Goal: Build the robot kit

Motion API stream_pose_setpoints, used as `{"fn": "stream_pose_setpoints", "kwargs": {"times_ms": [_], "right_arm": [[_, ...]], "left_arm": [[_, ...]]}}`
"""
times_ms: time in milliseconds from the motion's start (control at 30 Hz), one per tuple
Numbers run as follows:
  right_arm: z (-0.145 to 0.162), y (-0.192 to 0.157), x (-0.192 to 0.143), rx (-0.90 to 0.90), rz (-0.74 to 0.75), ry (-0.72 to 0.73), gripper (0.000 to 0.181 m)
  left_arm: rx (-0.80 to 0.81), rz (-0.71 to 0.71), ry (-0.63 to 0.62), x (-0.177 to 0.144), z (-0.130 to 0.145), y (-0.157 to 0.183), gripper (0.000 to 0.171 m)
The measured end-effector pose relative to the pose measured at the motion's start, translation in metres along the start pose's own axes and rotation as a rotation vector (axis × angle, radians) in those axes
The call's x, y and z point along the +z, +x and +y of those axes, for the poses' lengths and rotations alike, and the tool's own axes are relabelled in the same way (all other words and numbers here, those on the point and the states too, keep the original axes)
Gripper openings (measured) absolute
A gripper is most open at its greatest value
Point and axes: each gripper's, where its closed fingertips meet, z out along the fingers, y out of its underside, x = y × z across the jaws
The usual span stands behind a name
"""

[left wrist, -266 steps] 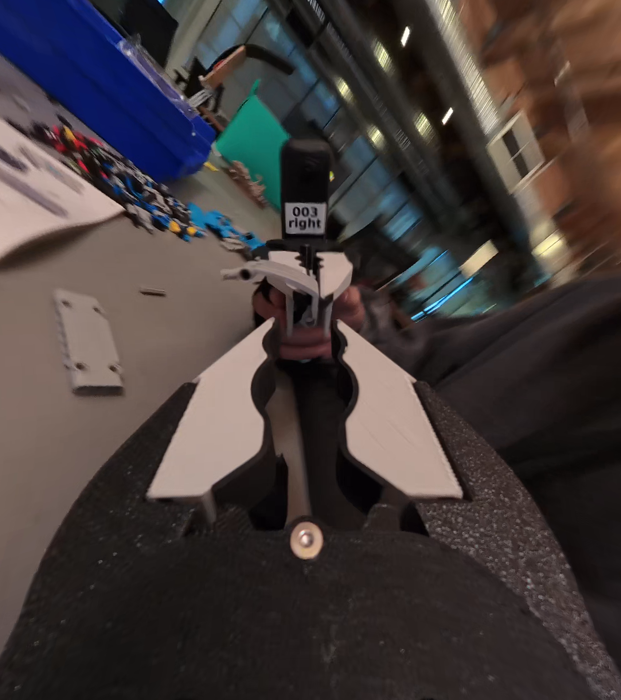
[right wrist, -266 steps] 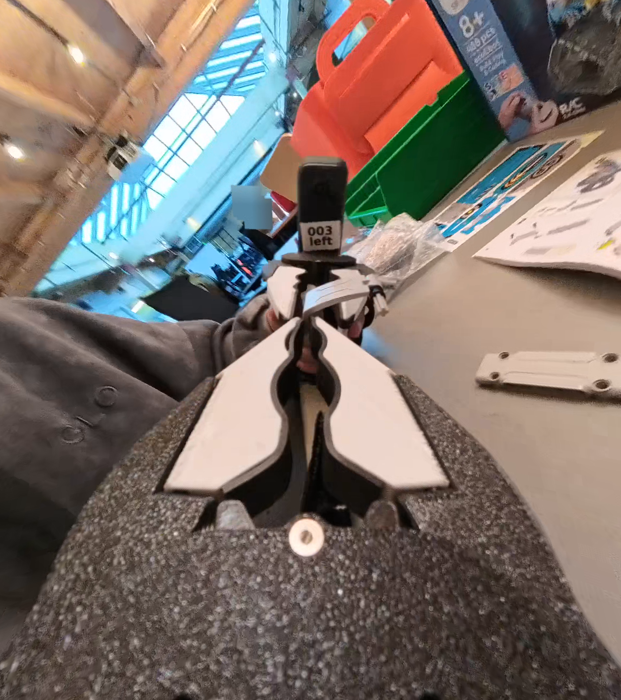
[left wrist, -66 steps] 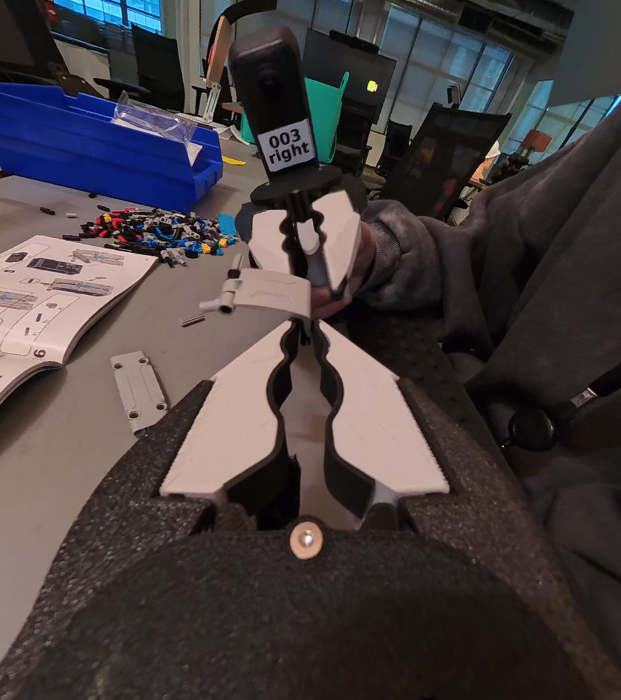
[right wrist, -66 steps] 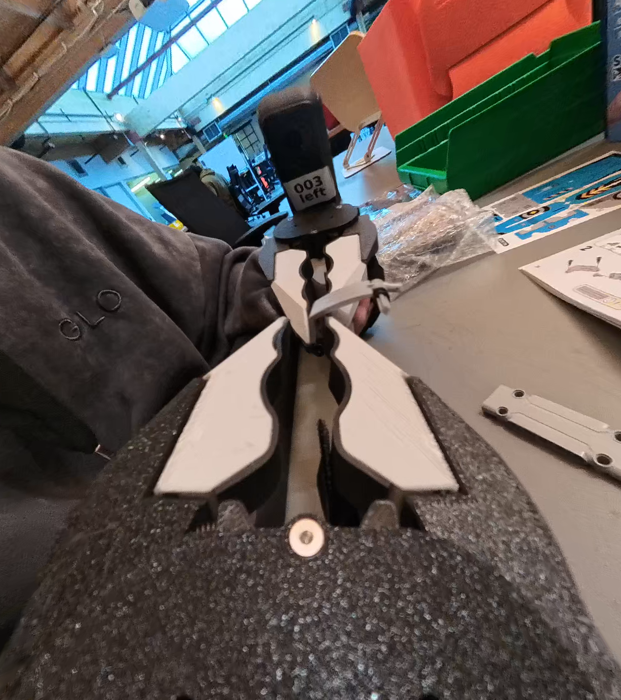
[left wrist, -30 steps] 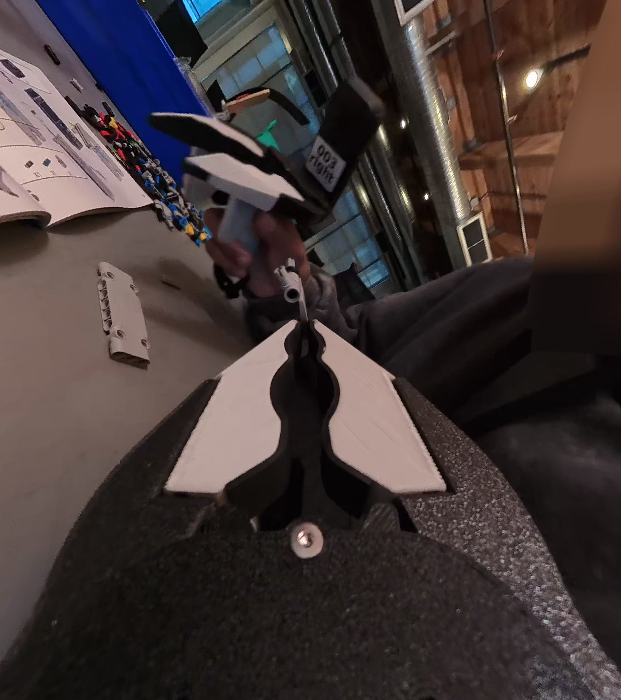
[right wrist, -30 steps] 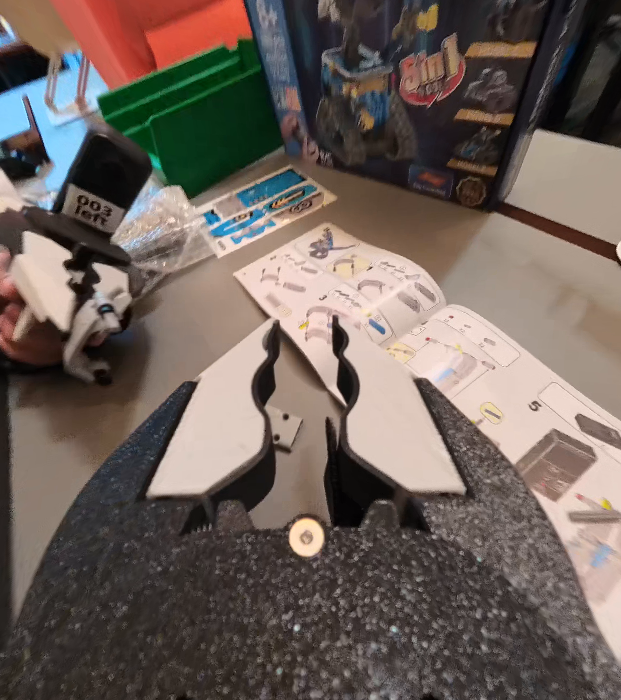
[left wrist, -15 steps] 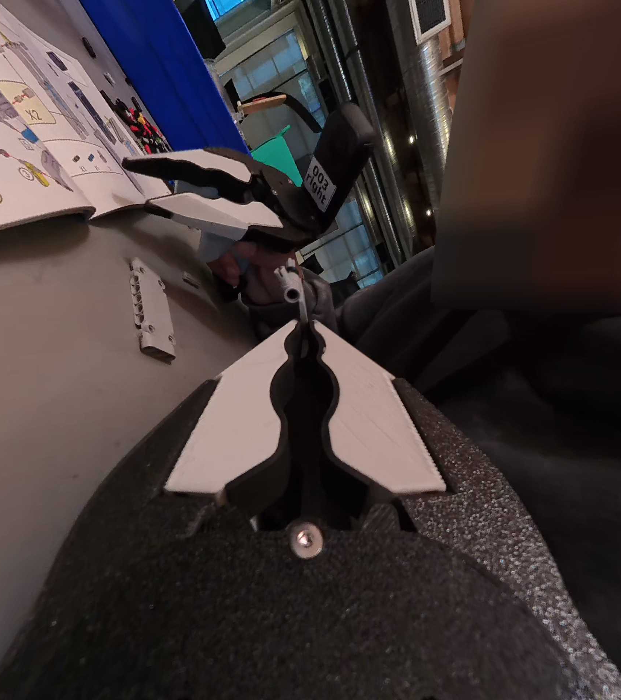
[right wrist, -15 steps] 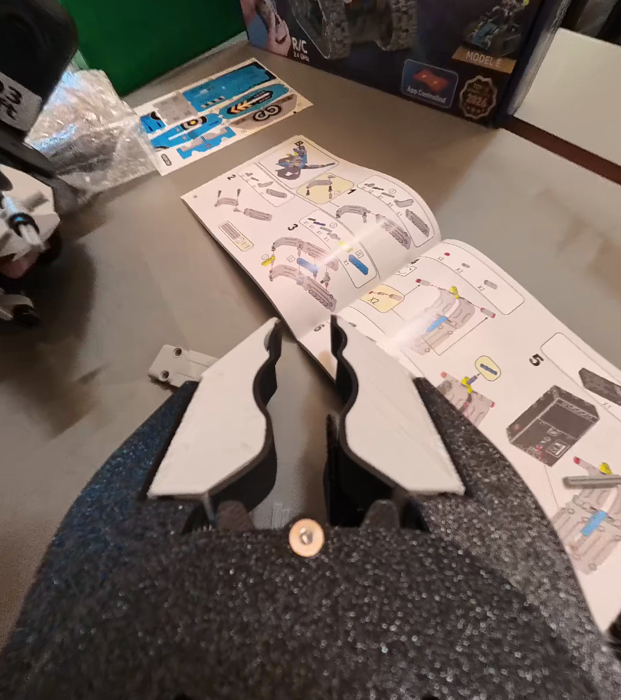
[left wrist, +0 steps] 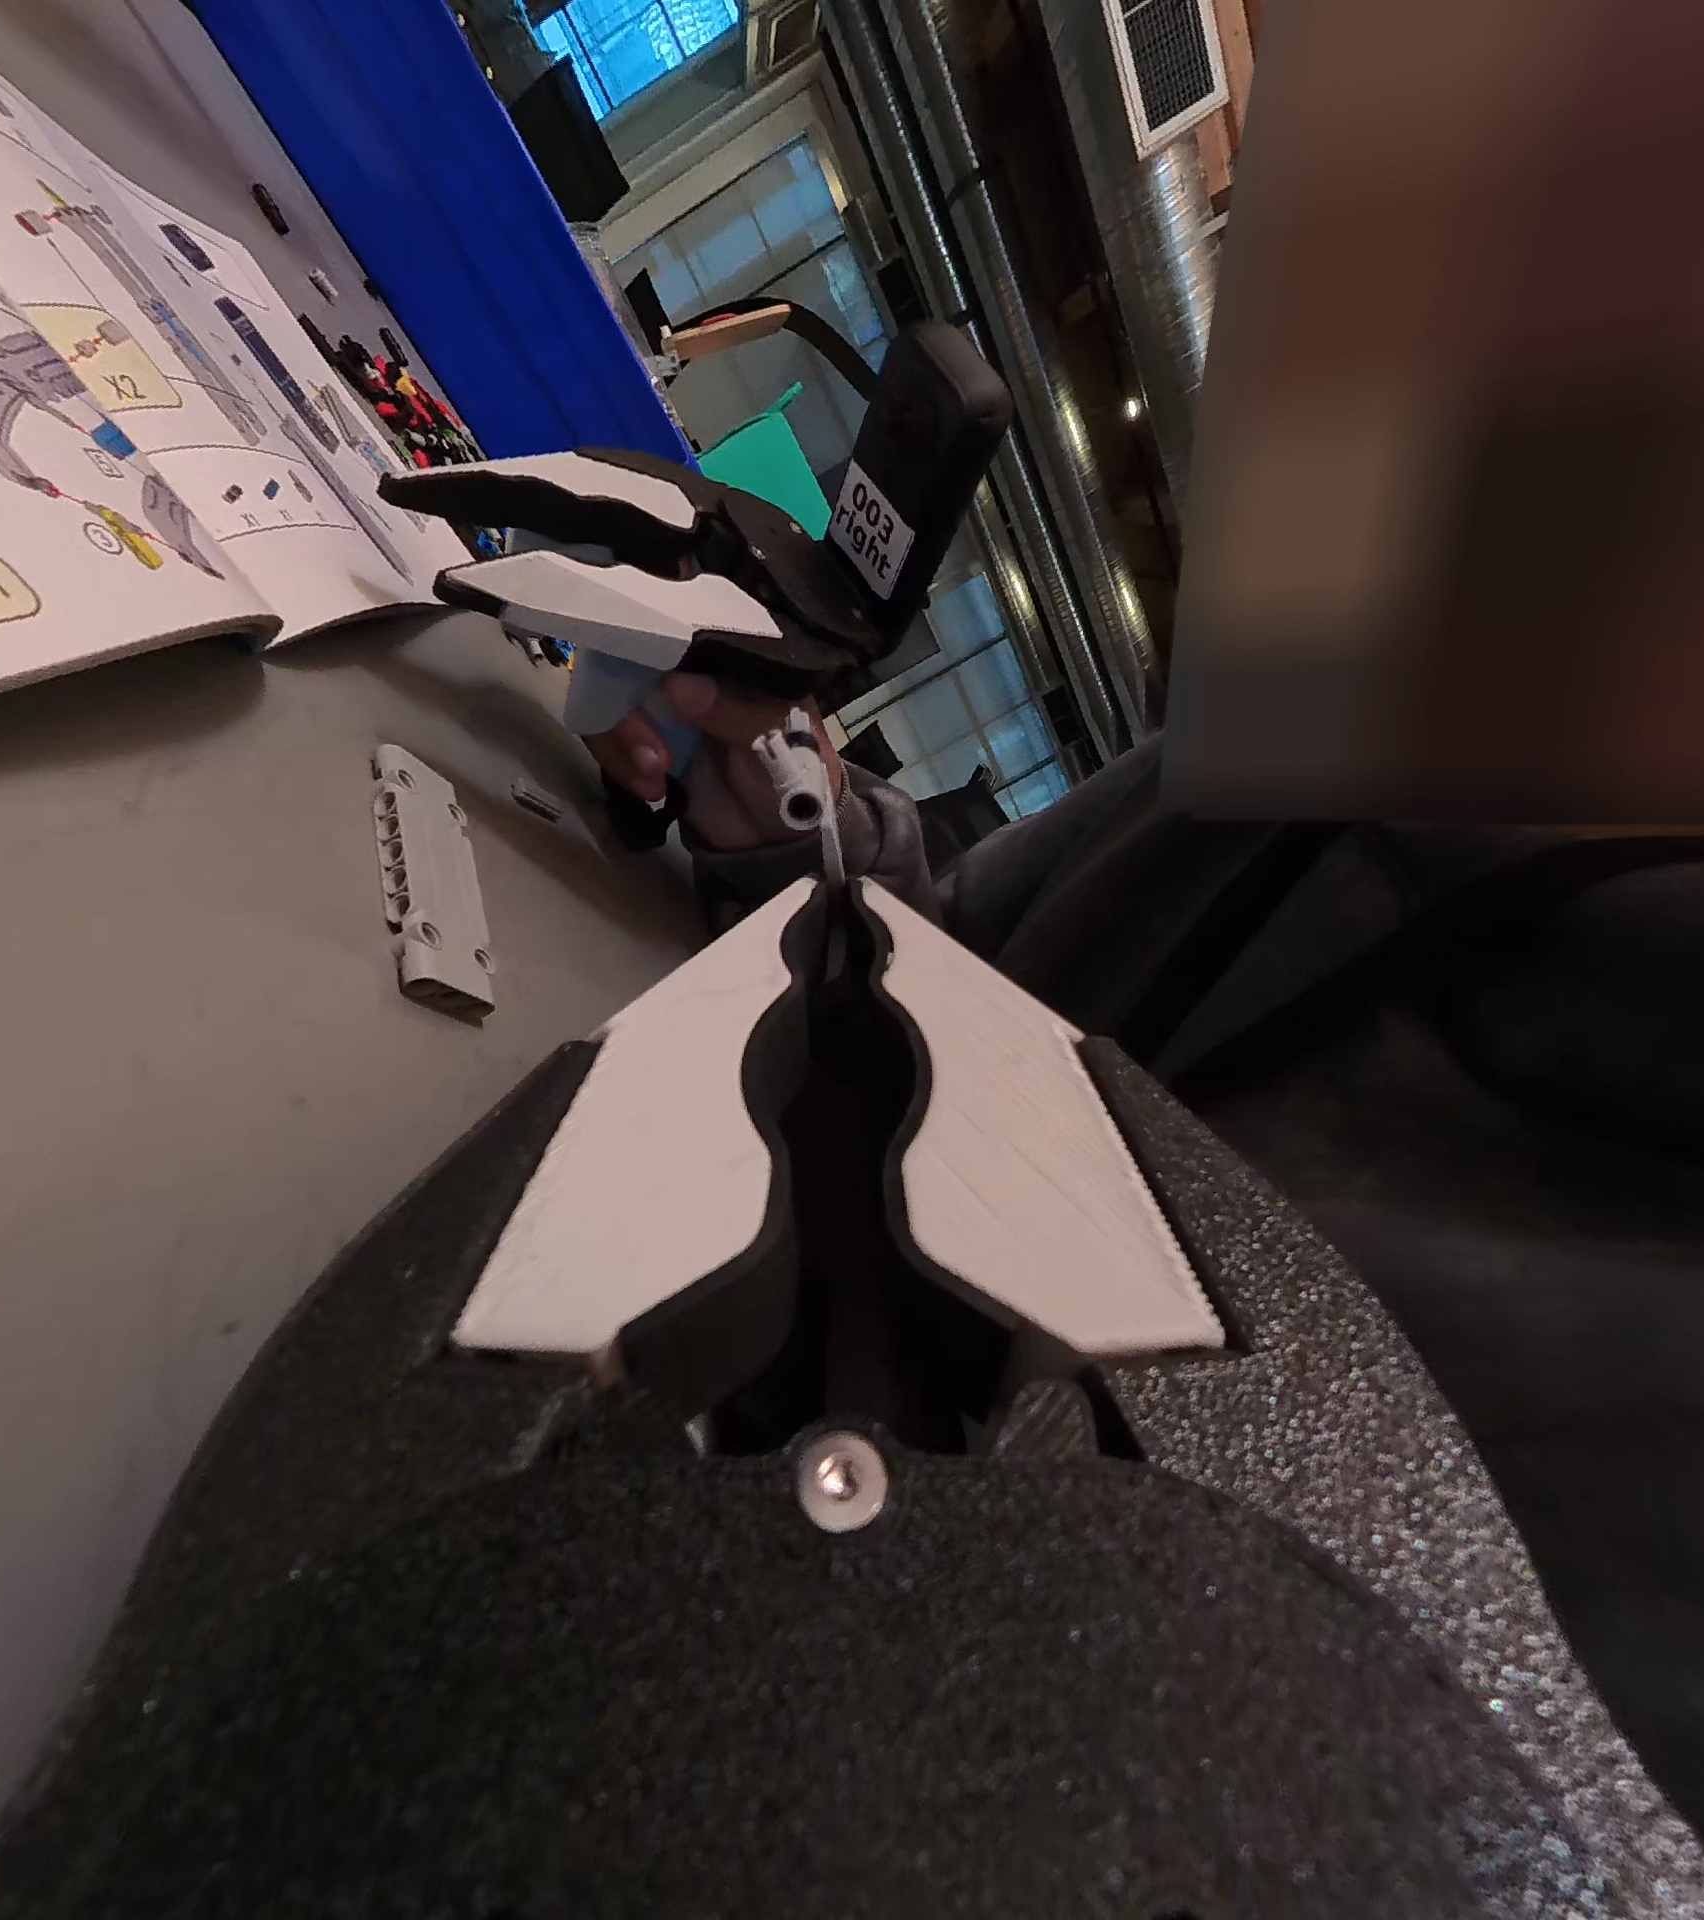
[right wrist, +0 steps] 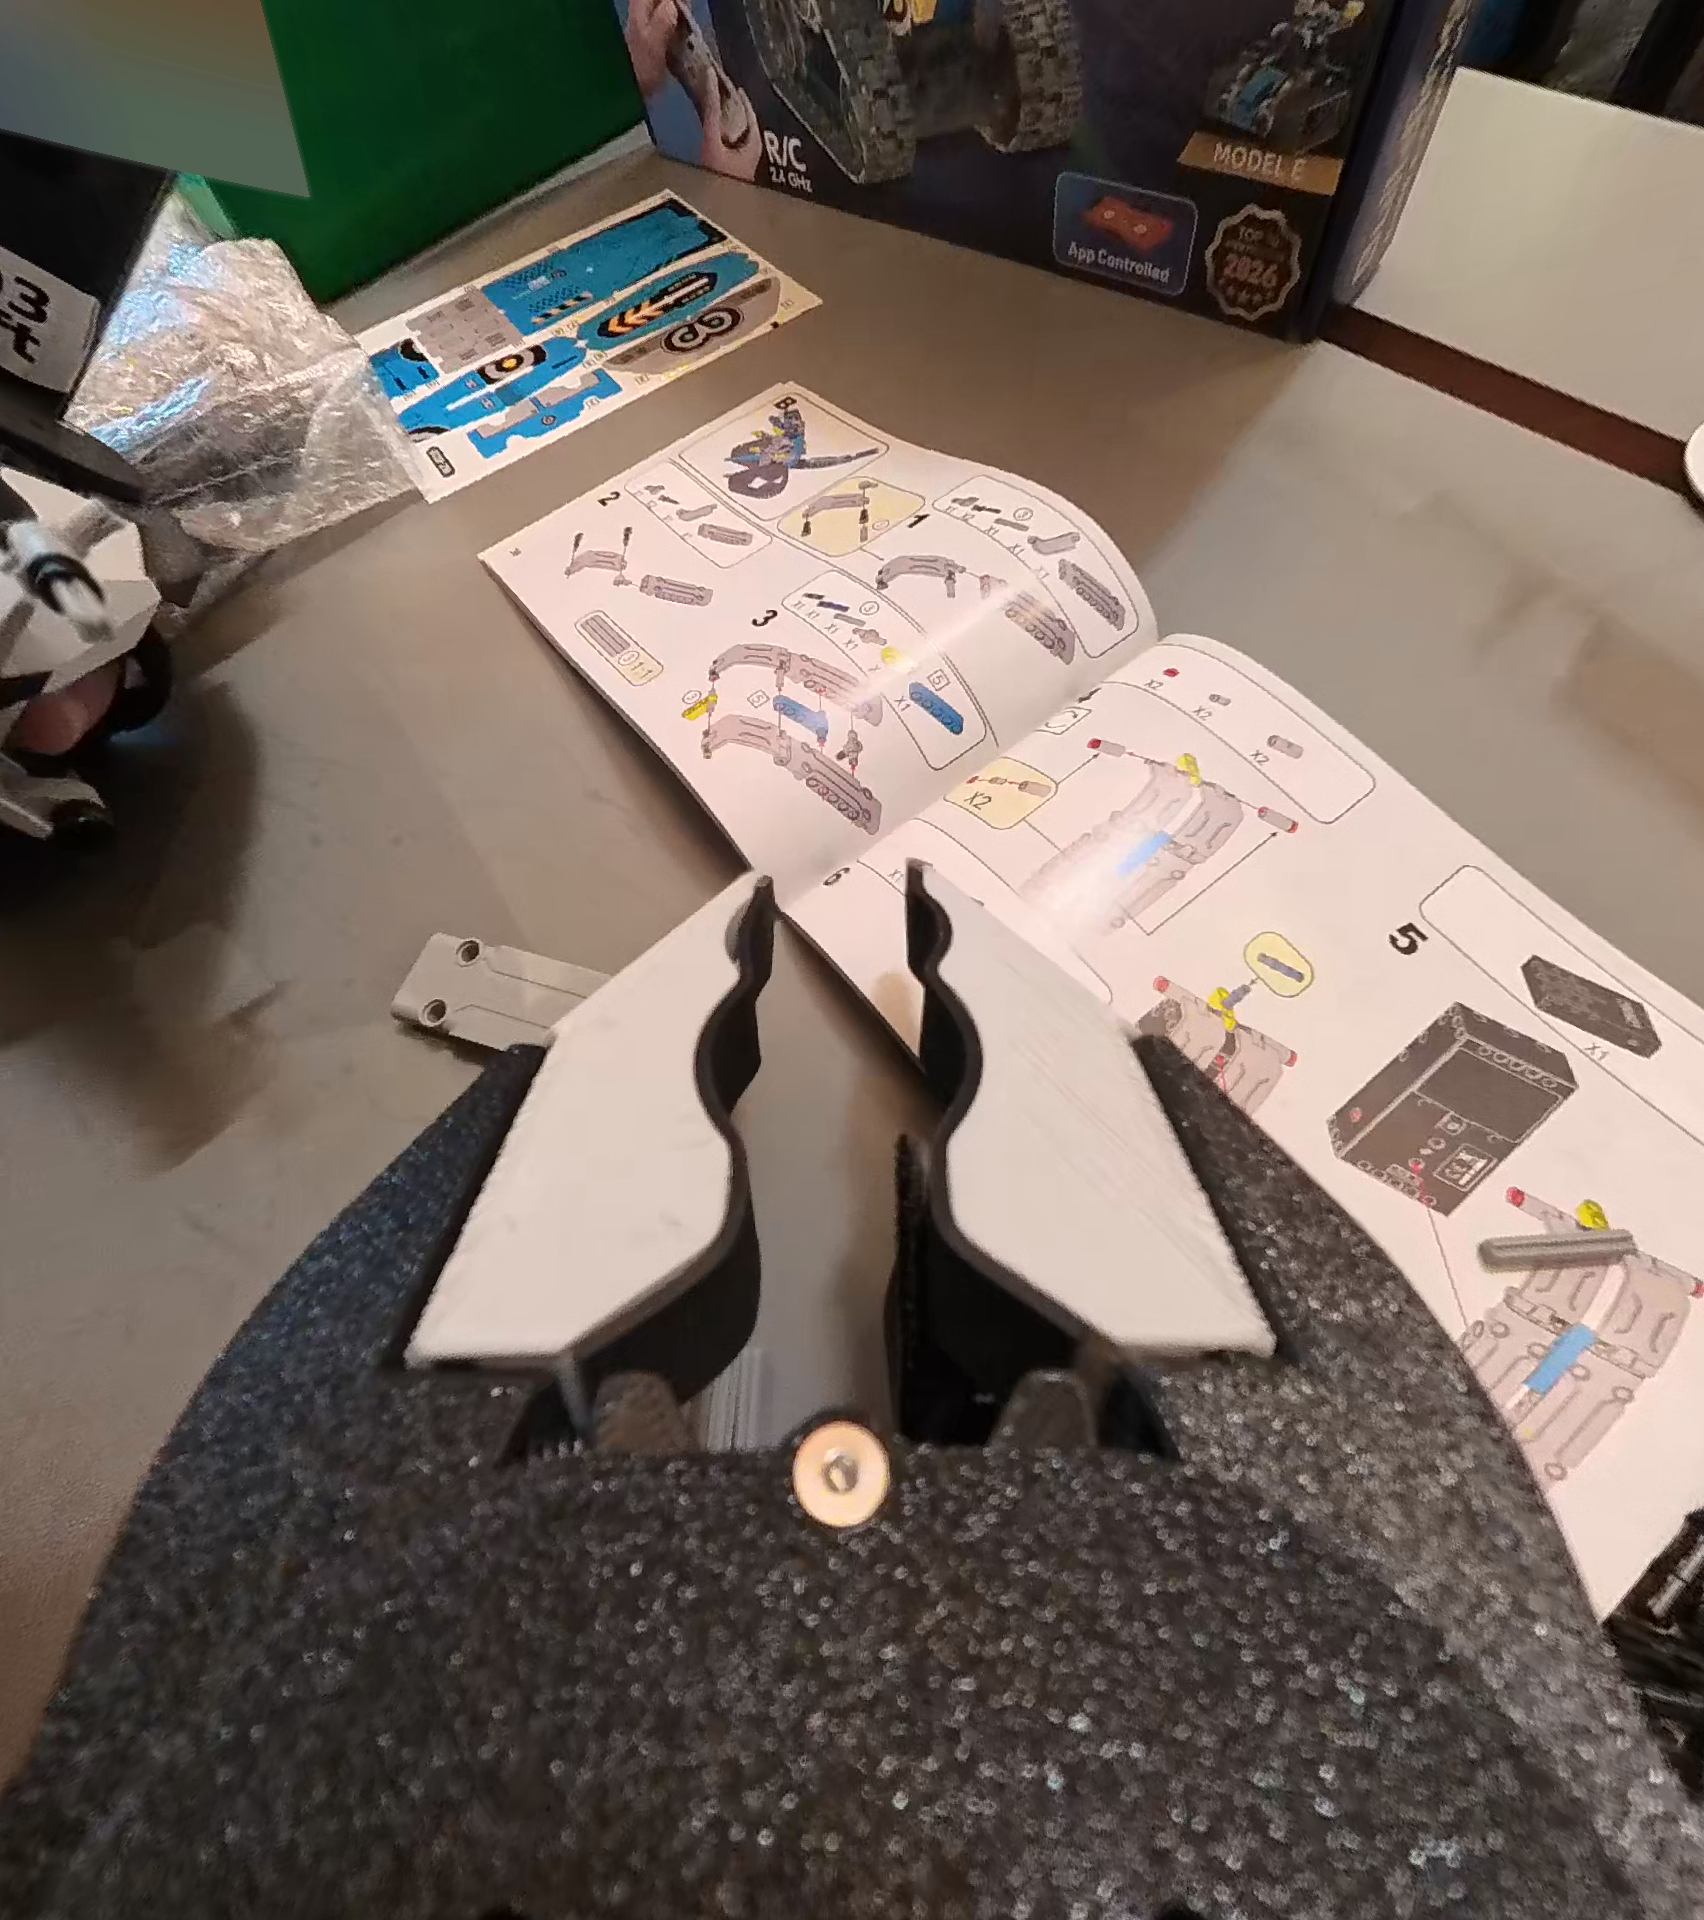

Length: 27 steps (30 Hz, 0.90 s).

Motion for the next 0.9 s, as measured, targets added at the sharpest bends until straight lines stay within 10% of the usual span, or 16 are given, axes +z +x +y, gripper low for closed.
{"fn": "stream_pose_setpoints", "kwargs": {"times_ms": [233, 433, 900], "right_arm": [[-0.004, 0.006, -0.009, 0.006, 0.009, 0.023, 0.024], [0.03, -0.057, -0.008, -0.078, -0.33, -0.16, 0.036], [0.038, -0.066, 0.011, -0.277, -0.188, -0.208, 0.054]], "left_arm": [[0.096, -0.09, 0.055, -0.007, -0.012, -0.007, 0.0], [0.175, -0.236, -0.024, -0.006, 0.002, -0.018, 0.001], [0.315, -0.417, -0.1, -0.012, 0.011, -0.031, 0.001]]}}
